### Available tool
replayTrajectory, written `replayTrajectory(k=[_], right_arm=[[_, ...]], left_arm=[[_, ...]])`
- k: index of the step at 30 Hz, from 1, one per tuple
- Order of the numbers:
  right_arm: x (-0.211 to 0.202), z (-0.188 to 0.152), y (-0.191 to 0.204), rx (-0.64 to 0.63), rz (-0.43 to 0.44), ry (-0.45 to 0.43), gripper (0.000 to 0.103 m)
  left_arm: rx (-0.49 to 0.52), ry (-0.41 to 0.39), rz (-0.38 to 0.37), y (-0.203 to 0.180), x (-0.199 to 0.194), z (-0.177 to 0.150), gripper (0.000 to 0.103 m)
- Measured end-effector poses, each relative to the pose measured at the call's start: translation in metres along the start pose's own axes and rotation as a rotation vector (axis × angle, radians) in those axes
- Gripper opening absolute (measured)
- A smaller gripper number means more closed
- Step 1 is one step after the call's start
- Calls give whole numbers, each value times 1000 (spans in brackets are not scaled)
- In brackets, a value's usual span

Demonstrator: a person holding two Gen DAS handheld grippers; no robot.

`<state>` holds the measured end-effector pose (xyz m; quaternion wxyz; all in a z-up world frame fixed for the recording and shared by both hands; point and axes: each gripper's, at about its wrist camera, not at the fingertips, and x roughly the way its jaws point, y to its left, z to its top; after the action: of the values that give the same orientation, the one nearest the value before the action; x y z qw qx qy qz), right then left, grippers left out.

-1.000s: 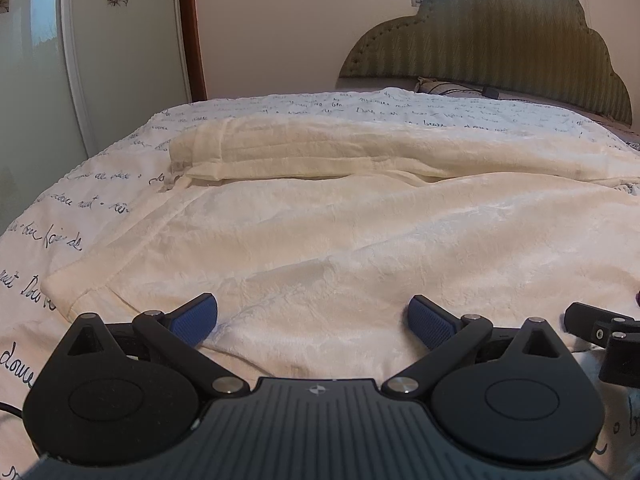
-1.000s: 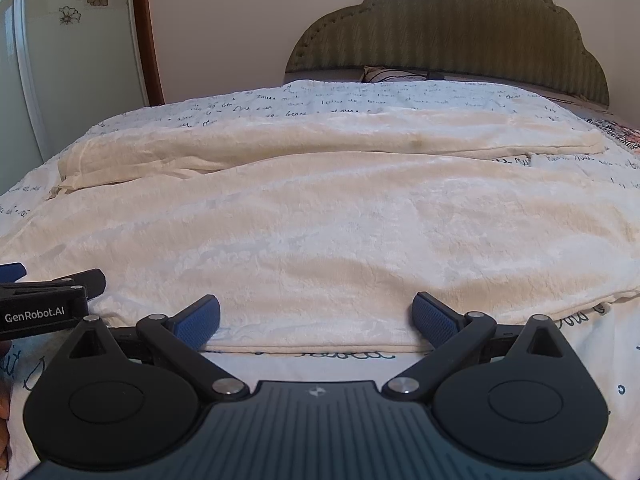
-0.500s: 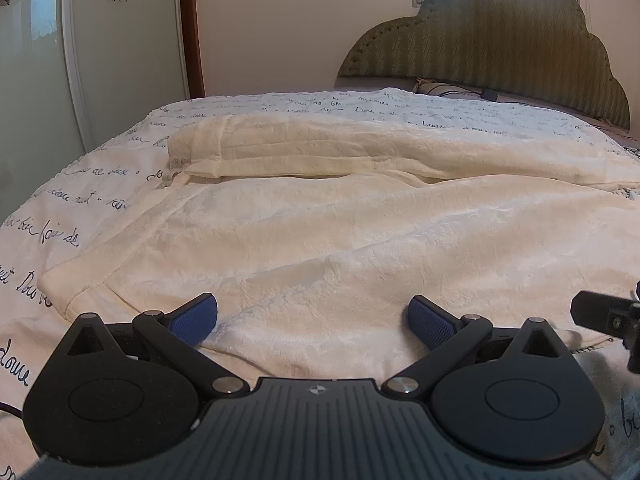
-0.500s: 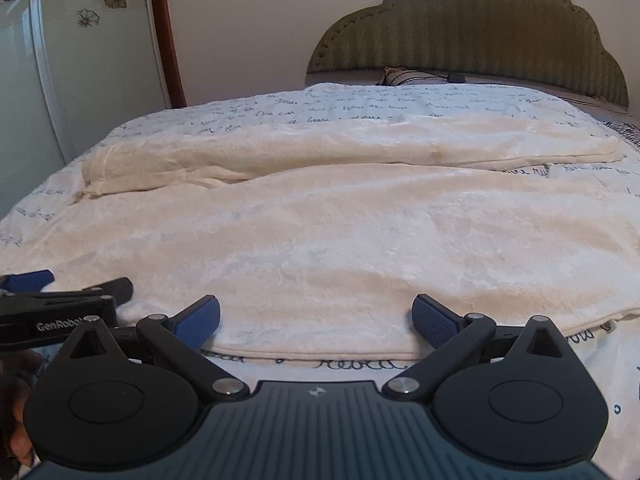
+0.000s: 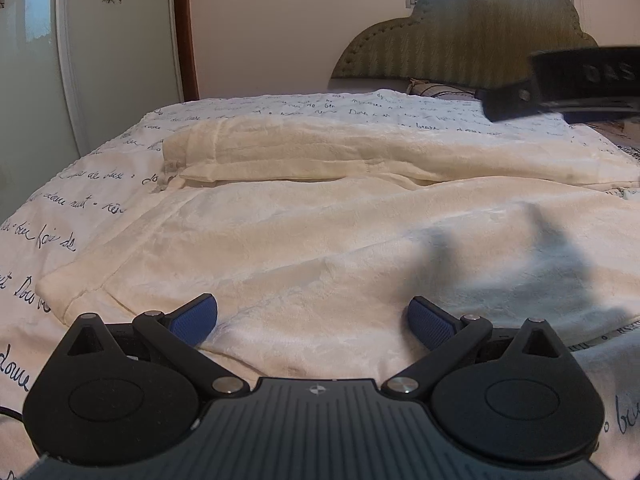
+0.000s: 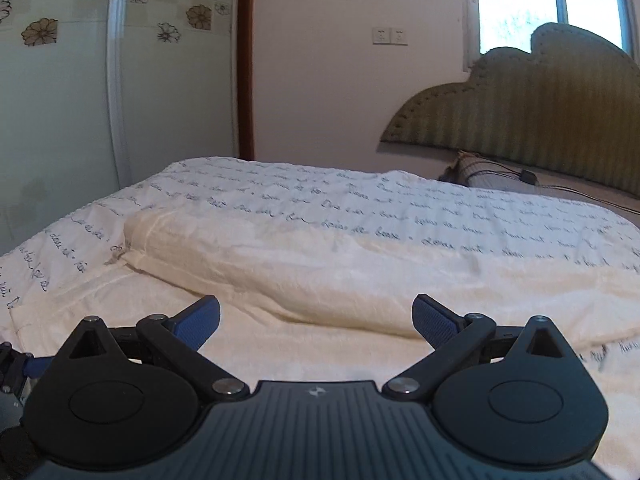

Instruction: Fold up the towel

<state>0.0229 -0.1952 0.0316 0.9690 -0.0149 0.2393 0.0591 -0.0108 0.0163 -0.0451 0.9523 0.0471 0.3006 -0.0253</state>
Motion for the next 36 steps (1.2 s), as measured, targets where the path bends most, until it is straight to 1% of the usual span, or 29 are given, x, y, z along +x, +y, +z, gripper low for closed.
replayTrajectory(k=[2,3,5,7,10,13,14,15,17,20,22,23,24,25,26,27,29,31,34,36], right_arm=[[23,18,1,-71,30,12,103],[35,27,1,-114,30,15,103],[62,44,-1,-181,26,7,103],[89,61,-10,-207,53,9,102],[141,82,-25,-233,103,65,102],[193,86,-35,-293,118,152,86],[209,86,-38,-295,129,188,77],[224,85,-41,-286,157,236,70],[252,78,-46,-268,228,322,66],[276,70,-43,-307,307,368,66],[283,71,-47,-274,374,391,66],[288,73,-48,-252,402,408,56],[288,74,-48,-247,433,412,38],[284,75,-45,-270,413,403,33],[279,74,-39,-315,383,388,23],[271,73,-34,-353,361,365,16],[247,68,-19,-449,289,289,14],[217,63,-1,-564,216,185,13],[154,51,26,-722,123,24,12],[112,38,40,-796,105,-54,12]], left_arm=[[40,-2,-26,0,-4,6,102],[67,-10,-31,1,-6,10,103],[111,-40,-9,2,-10,18,103],[130,-70,25,7,-11,28,103],[131,-63,45,17,-4,41,103],[112,-38,56,25,5,49,103],[109,-28,56,28,8,51,103],[109,-22,59,29,12,52,103],[114,-9,65,32,17,53,103],[123,4,73,34,23,55,103],[125,6,79,36,26,58,103],[124,4,80,38,28,60,103],[120,2,80,40,29,63,103],[113,3,74,43,32,67,103],[101,7,65,46,34,72,103],[83,10,55,51,37,77,103],[20,20,39,64,43,89,103],[-72,36,4,82,47,102,102],[-266,60,-102,112,50,115,102],[-410,62,-199,133,47,116,102]])
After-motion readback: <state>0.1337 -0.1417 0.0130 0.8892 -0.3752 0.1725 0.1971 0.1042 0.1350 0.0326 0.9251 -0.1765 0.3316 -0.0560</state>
